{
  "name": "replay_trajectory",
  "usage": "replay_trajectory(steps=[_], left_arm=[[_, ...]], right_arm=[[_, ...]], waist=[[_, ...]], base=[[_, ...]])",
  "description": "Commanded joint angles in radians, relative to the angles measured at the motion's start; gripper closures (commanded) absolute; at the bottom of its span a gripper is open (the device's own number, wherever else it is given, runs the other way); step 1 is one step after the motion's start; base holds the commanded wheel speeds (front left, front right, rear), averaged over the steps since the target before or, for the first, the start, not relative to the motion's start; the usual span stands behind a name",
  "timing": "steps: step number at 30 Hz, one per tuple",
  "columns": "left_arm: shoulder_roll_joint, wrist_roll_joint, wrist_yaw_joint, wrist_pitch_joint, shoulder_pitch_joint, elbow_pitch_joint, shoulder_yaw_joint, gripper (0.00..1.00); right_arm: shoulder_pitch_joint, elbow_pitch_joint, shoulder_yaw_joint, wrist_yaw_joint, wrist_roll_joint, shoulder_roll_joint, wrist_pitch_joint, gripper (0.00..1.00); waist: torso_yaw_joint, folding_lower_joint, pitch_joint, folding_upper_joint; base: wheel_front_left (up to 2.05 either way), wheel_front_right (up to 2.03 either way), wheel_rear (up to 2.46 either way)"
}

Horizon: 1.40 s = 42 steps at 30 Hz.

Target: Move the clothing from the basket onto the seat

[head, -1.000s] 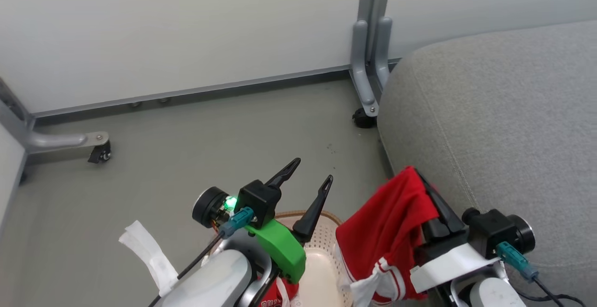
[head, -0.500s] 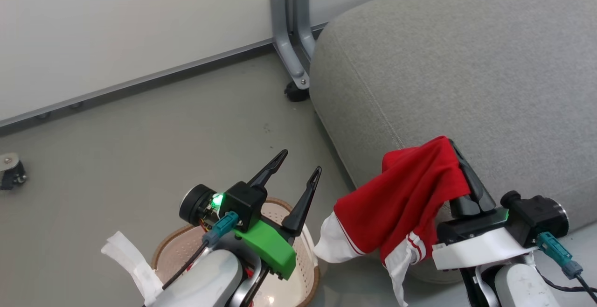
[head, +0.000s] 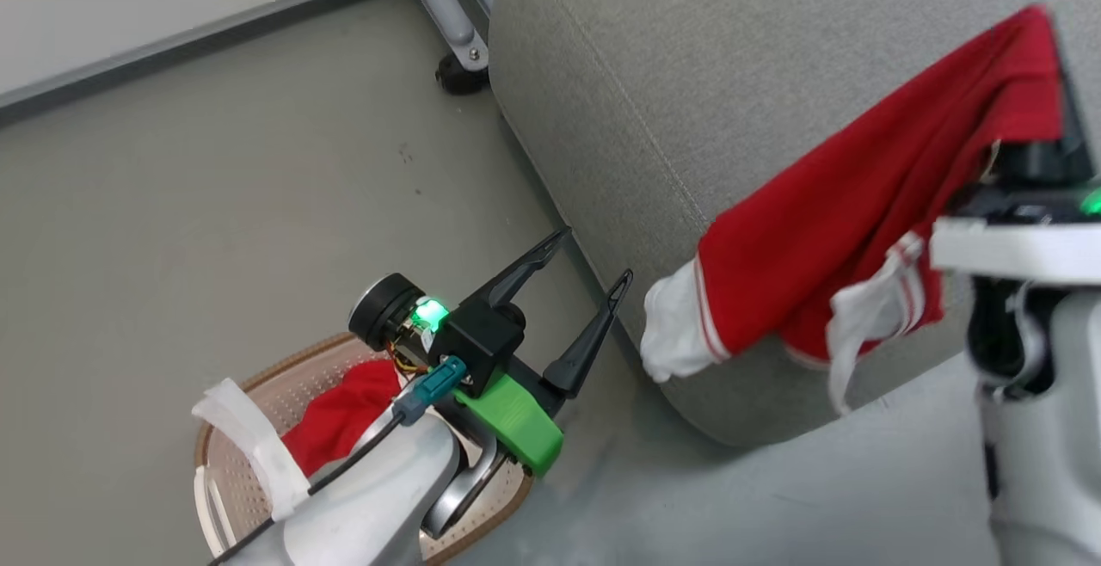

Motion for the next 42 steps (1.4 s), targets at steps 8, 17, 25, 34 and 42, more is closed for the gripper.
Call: replay_trajectory(steps=[8, 17, 25, 34, 42], left_arm=[[0.023, 0.034, -0.03, 0.018, -0.098, -0.053, -0.006, 0.0], [0.033, 0.062, -0.057, 0.018, -0.165, -0.071, -0.021, 0.0], [0.022, 0.071, -0.058, 0.009, -0.173, -0.048, -0.033, 0.0], [0.02, 0.027, -0.043, 0.01, -0.116, -0.031, -0.031, 0.0], [-0.016, -0.01, -0.039, -0.008, -0.047, -0.006, -0.025, 0.0]], right_arm=[[-0.444, 0.171, -0.125, 0.0, 0.036, -0.184, -0.002, 1.0], [-0.736, 0.387, -0.195, 0.0, -0.079, -0.365, -0.002, 1.0], [-0.604, 0.557, -0.363, 0.0, -0.12, -0.322, -0.003, 1.0], [-0.421, 0.702, -0.558, 0.0, -0.175, -0.224, -0.003, 0.0], [-0.181, 0.631, -0.636, -0.001, -0.192, -0.135, -0.003, 0.0]], waist=[[0.133, -0.0001, 0.283, 0.0], [0.237, -0.0001, 0.426, 0.0], [0.269, -0.0001, 0.454, 0.0], [0.244, -0.0001, 0.412, 0.0], [0.26, -0.0001, 0.277, 0.0]], base=[[0.0, 0.0, 0.0], [0.0, 0.0, 0.0], [0.0, 0.0, 0.0], [0.0, 0.0, 0.0], [0.0, 0.0, 0.0]])
